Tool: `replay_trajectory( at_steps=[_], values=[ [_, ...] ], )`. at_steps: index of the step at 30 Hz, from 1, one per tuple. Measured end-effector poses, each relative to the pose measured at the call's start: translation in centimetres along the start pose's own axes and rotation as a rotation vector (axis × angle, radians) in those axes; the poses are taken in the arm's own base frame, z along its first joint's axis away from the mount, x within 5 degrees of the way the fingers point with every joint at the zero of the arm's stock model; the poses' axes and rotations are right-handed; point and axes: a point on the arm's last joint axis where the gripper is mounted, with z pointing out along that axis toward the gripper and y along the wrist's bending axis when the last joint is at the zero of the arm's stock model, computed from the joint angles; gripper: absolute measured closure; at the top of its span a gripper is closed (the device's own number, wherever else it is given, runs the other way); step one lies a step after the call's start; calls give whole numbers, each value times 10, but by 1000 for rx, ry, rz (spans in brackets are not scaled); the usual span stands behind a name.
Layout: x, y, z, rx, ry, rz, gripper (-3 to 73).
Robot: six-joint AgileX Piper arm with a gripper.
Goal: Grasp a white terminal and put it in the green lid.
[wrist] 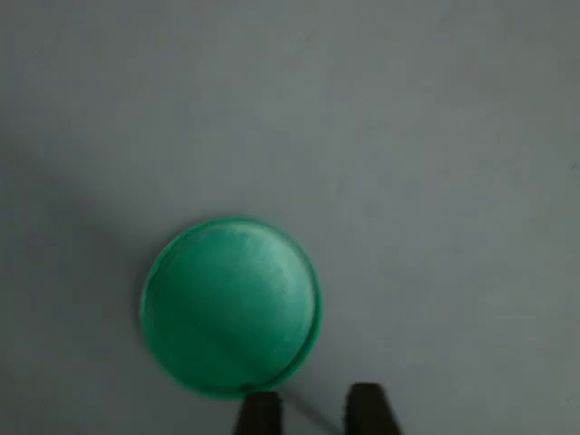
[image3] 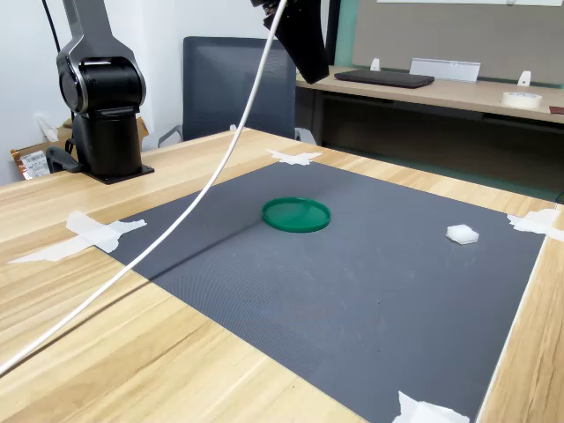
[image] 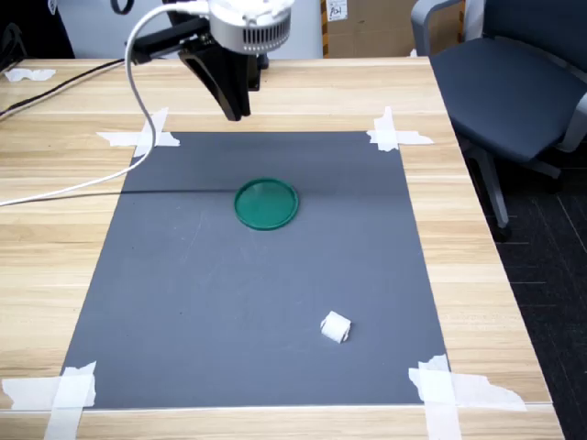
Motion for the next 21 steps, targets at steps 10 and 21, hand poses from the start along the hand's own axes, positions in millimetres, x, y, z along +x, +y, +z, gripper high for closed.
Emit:
replay_trajectory(
  at_steps=[10,21],
  values=[
    [-34,2,35,118,172,-92,175],
    [-76,7,41,-22,122,-76,137]
  ],
)
